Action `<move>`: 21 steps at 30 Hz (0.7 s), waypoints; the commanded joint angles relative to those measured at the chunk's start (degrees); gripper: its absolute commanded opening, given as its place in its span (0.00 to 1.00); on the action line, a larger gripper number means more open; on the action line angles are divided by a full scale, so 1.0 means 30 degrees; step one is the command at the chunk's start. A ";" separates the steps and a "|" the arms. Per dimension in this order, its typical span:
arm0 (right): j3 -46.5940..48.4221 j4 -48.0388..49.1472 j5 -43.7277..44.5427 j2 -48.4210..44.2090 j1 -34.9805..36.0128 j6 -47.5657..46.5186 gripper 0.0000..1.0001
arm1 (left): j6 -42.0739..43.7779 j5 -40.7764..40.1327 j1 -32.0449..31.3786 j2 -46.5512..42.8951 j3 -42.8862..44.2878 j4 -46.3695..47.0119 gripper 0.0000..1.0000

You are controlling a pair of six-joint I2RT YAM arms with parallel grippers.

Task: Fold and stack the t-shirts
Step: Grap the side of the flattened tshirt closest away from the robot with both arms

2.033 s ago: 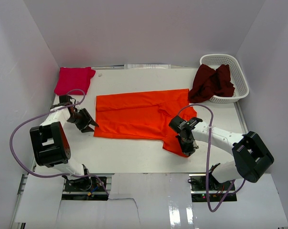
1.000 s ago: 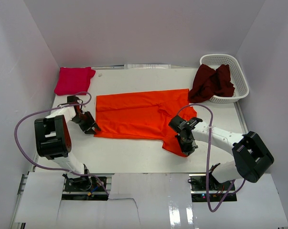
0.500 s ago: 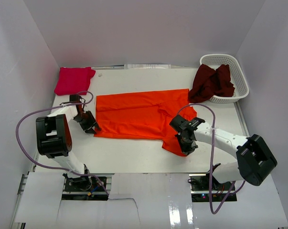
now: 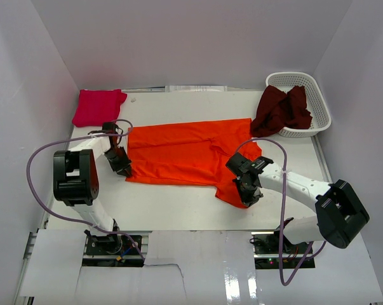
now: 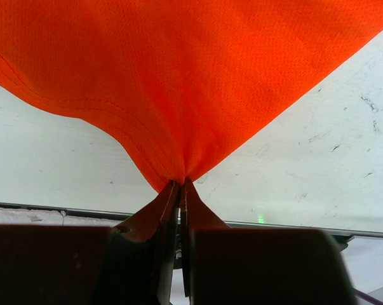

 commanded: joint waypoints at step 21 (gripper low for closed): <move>-0.0554 0.0303 -0.0441 -0.0446 -0.0016 -0.0106 0.08 | -0.0338 -0.3835 -0.1911 -0.0093 0.2080 -0.0986 0.48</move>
